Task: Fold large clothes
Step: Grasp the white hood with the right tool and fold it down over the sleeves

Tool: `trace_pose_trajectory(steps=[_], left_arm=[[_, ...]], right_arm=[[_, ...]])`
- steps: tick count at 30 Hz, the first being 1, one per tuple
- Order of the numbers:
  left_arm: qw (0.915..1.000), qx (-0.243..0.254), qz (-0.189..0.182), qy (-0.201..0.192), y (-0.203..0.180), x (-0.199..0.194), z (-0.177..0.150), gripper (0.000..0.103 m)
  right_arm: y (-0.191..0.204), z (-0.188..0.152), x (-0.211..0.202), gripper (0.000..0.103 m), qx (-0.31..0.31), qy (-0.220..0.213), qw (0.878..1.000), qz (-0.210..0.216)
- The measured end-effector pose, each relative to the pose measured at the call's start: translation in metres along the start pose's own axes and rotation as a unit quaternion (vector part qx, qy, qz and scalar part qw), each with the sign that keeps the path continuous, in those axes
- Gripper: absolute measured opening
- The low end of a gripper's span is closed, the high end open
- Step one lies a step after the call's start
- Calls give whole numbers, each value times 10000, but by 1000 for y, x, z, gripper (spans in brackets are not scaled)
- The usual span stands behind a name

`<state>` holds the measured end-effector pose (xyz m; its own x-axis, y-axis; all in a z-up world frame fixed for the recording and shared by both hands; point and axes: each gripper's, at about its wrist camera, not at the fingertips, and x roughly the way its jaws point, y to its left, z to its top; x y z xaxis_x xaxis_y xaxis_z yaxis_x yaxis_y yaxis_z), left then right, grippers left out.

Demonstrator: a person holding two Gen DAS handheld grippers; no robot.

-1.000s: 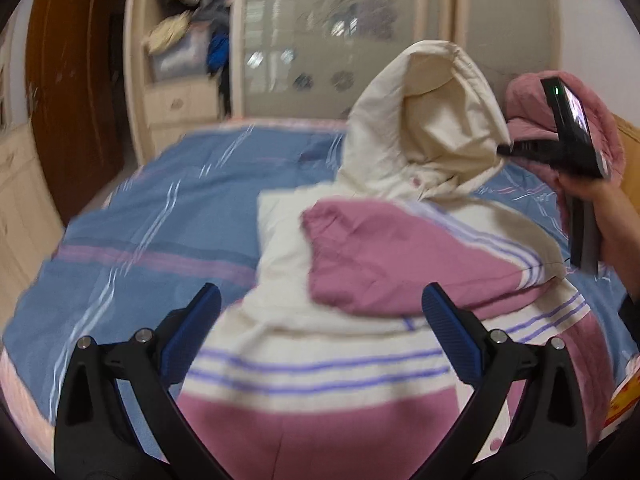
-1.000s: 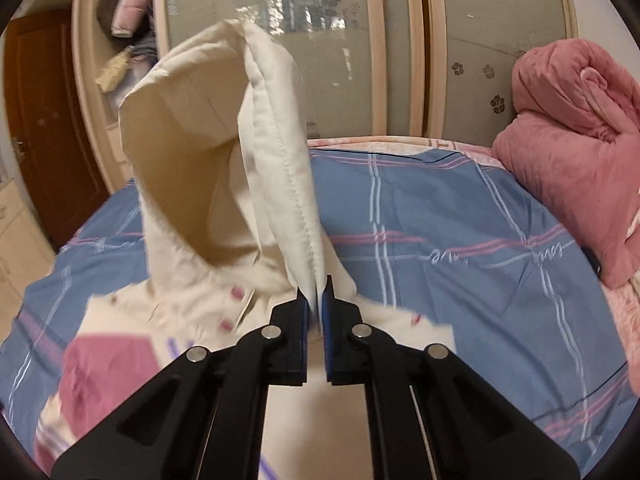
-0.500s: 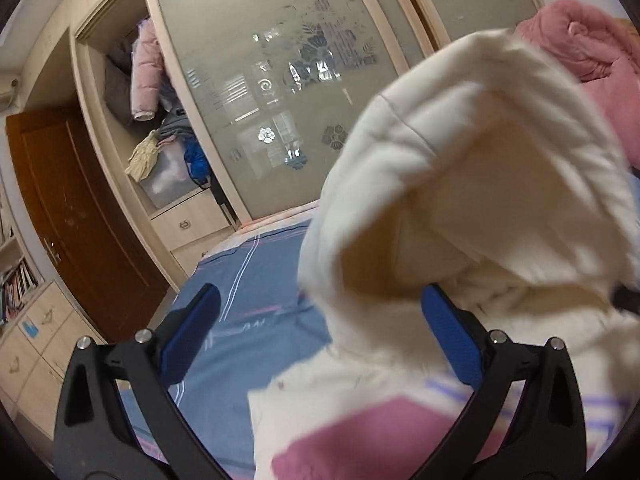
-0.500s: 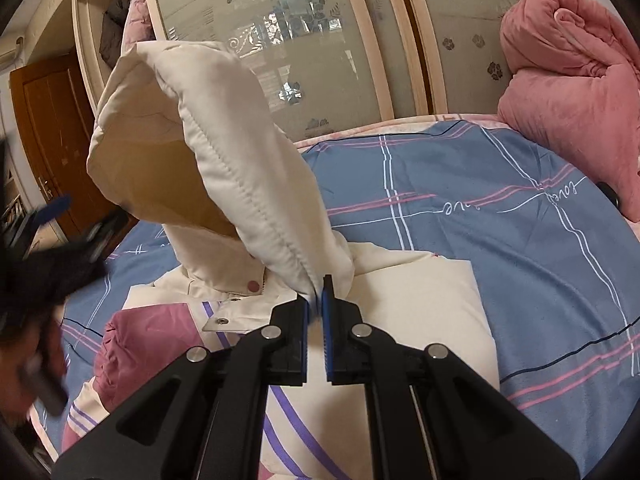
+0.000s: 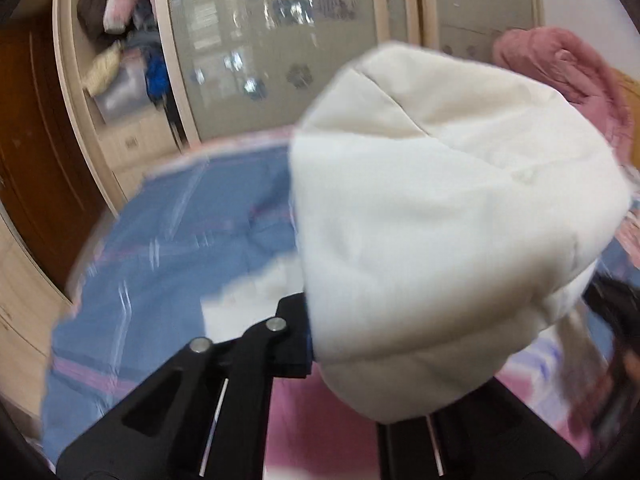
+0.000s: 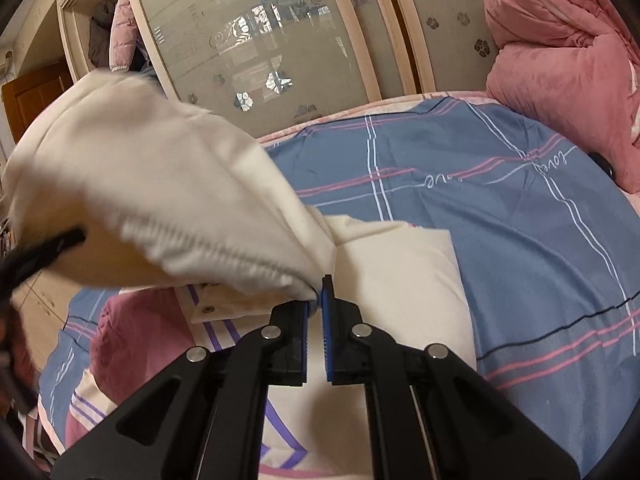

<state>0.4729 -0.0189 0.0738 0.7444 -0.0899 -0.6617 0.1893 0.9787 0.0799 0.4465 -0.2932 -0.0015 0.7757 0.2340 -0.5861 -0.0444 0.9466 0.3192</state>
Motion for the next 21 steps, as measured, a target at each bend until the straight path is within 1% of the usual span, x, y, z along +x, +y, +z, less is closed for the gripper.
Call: trace_pose_trajectory(steps=[2,5,8,9,10,11,12,13,14,15,16,17,18,19,20,21], left_arm=[[9995,-92,-225,223,3,-9,-36,10],[9979,-187,-441,443,0,-14,-93,13],[9981,-132,-445,417,-16,-18,-134,14],[9983,-58,-397,417,-23,-17,-145,15],[9985,22,-341,418,-29,-17,-148,15],[9988,77,-308,375,-32,-19,-149,17],[9991,161,-289,270,-36,-22,-148,22],[9992,174,-304,215,-36,-23,-149,25],[9990,104,-364,244,-35,-23,-151,34],[9976,-71,-561,386,-31,-19,-155,41],[9967,-107,-648,469,-30,-16,-157,42],[9957,-60,-713,588,-32,-12,-161,42],[9955,12,-717,626,-34,-11,-162,45],[9951,101,-728,665,-36,-8,-163,47],[9947,155,-738,705,-39,-8,-164,56],[9942,243,-762,725,-43,-12,-166,66]], right_arm=[[-1,-6,-3,5,1,39,10000,-22],[-2,-20,-8,6,-12,103,9999,-37],[-3,-35,-14,7,6,207,9998,-15],[-2,-40,-15,9,-53,257,9997,-23],[-1,-43,-18,9,-121,280,9995,-65],[-1,-45,-22,16,-166,277,9994,-95],[-1,-48,-30,28,-196,257,9993,-167],[-2,-51,-38,39,-195,260,9989,-333],[-5,-53,-50,63,-127,230,9983,-523],[-8,-53,-64,85,-4,100,9980,-629],[-10,-54,-79,89,115,-48,9976,-679],[-11,-53,-92,91,189,-143,9972,-715],[-9,-54,-110,92,213,-307,9964,-760],[-5,-53,-128,92,231,-582,9948,-800],[-1,-52,-139,97,259,-784,9936,-767],[11,-47,-150,101,228,-1040,9925,-593]])
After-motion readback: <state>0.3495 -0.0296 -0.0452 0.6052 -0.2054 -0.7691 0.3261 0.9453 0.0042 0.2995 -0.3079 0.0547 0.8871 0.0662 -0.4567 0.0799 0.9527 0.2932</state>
